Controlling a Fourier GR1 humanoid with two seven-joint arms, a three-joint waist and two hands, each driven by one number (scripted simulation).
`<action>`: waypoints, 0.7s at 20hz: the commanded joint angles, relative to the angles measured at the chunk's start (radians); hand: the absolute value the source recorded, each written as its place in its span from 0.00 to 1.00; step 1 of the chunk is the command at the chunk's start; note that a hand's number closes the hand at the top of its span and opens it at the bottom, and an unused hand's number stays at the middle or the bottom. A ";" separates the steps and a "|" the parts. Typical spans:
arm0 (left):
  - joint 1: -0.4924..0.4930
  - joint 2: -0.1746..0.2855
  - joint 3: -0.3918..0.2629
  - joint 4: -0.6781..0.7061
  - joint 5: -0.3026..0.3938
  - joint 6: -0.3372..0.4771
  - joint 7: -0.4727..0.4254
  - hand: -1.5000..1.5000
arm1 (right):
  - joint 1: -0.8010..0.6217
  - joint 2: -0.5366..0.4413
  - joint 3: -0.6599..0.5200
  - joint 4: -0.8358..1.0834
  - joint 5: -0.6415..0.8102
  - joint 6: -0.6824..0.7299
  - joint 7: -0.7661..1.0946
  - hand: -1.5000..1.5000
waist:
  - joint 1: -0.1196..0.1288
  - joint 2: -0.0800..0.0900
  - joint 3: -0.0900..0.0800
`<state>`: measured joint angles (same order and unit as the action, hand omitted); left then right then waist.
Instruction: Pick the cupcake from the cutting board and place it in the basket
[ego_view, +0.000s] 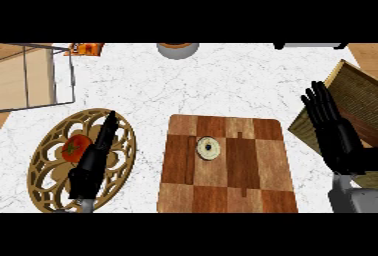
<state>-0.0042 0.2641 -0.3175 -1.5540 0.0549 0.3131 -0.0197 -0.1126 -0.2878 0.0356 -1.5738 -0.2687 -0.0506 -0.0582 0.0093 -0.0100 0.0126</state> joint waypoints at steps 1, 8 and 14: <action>0.066 0.001 0.029 -0.097 -0.013 0.010 0.014 0.50 | 0.034 0.032 0.017 -0.091 0.036 -0.022 0.026 1.00 | -0.007 0.008 -0.013; -0.011 -0.037 0.121 -0.087 0.134 -0.036 -0.034 0.50 | -0.010 0.169 0.443 -0.235 0.422 -0.190 0.014 1.00 | 0.024 0.006 -0.018; -0.052 -0.040 0.138 -0.081 0.130 -0.019 0.000 0.50 | -0.043 0.284 0.616 -0.046 0.743 -0.653 0.221 0.00 | 0.011 0.006 -0.017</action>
<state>-0.0392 0.2183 -0.2076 -1.6383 0.1624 0.3022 -0.0294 -0.1231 -0.0567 0.5575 -1.6773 0.3227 -0.4804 0.0548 0.0233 -0.0041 -0.0041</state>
